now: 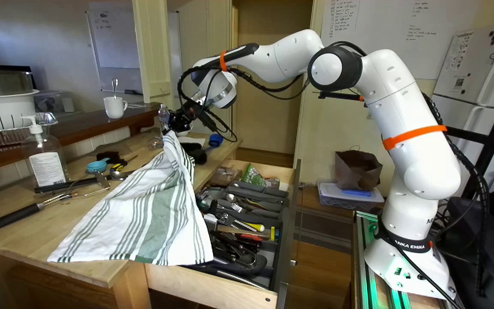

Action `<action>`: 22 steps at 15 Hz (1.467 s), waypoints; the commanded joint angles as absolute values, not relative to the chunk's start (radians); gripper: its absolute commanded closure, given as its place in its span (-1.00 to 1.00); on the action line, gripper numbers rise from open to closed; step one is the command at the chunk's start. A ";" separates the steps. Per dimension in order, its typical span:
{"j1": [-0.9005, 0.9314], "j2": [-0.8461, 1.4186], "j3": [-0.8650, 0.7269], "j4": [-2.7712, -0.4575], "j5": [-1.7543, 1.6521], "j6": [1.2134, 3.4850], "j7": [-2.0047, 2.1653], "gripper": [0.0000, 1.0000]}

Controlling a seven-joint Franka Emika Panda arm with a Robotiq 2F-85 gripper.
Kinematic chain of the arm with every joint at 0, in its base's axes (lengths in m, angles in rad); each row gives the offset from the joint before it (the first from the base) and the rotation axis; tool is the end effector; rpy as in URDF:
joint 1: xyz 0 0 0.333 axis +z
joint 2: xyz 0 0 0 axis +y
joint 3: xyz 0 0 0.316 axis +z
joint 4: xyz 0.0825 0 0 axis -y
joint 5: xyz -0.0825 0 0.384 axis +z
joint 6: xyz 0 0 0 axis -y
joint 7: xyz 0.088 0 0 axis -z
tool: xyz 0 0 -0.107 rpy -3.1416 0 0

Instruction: Fold the towel in half and close the cabinet drawer

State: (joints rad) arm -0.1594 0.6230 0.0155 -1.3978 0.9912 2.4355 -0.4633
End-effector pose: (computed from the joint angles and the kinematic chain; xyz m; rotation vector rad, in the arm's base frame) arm 0.7493 -0.1092 0.3873 -2.3636 0.4027 -0.7552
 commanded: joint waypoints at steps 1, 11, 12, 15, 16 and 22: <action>-0.163 0.711 0.031 -1.311 0.974 2.495 -0.406 0.98; -0.128 0.958 0.025 -1.045 0.817 2.554 -0.134 0.31; -0.125 0.927 0.018 -1.070 0.782 2.523 -0.080 0.13; -0.132 0.823 0.012 -1.152 0.689 2.411 0.056 -0.32; -0.138 0.782 0.020 -1.173 0.670 2.360 0.095 -0.46; -0.142 0.556 0.026 -1.311 0.668 2.106 0.354 -1.00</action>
